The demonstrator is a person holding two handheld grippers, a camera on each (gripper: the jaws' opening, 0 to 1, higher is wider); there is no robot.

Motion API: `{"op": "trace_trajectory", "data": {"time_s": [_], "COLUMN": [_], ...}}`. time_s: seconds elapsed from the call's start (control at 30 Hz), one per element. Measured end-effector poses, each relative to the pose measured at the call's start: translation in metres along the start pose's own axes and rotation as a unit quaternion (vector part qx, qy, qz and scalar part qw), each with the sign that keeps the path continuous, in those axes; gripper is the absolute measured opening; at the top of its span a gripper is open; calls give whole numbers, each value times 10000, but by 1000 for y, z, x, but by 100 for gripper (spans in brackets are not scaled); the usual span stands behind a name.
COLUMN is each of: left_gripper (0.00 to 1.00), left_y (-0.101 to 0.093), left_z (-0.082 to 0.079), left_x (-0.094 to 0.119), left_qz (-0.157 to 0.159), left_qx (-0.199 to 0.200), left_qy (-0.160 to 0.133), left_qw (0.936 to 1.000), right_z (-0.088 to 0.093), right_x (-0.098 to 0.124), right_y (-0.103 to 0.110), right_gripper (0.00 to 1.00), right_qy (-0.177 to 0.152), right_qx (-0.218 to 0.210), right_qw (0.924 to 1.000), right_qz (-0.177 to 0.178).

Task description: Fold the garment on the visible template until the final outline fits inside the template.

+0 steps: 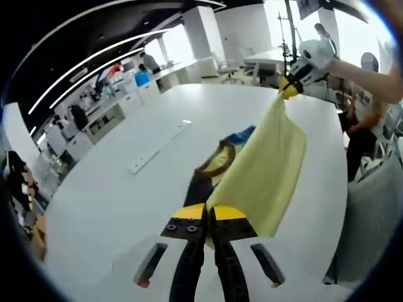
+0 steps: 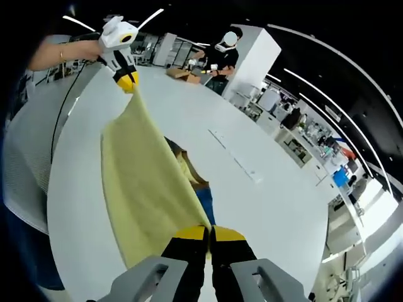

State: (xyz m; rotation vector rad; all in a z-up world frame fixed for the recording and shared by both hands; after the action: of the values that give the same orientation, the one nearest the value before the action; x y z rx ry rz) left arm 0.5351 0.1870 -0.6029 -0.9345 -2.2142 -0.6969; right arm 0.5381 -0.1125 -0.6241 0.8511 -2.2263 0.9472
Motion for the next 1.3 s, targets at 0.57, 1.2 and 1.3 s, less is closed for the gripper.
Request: {"op": "trace_trajectory", "data": {"time_s": [0.57, 1.2, 1.3], "left_gripper": [0, 0, 0], "left_y": [29, 51, 52], "left_z": [0, 35, 38], "left_x": [-35, -104, -112], "left_qz": [-188, 147, 186], "left_qx": [359, 681, 727], "left_qy": [134, 483, 503], "left_qw": [9991, 9964, 9959], "right_z": [-1, 21, 26], "right_x": [-38, -103, -112], "right_y": [-24, -26, -25], "right_gripper": [0, 0, 0], "right_qy": [98, 448, 566], "right_qx": [-423, -871, -869], "right_qw": [9990, 9949, 9942], "right_qz": [136, -243, -287]}}
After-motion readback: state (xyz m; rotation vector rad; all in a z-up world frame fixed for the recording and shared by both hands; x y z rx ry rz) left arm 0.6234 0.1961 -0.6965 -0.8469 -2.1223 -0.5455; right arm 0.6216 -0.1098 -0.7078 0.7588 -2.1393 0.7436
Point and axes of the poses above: the point that each gripper's makers call its tool centre point, and the gripper's own axes: x roughly backward along the fingers, y roughly to its left, z roughly out of its underside, the point moved 1 cm from there along x, roughly backward along the fingers, and after that the axes turned 7 degrees about y, right-handed, at the moved point
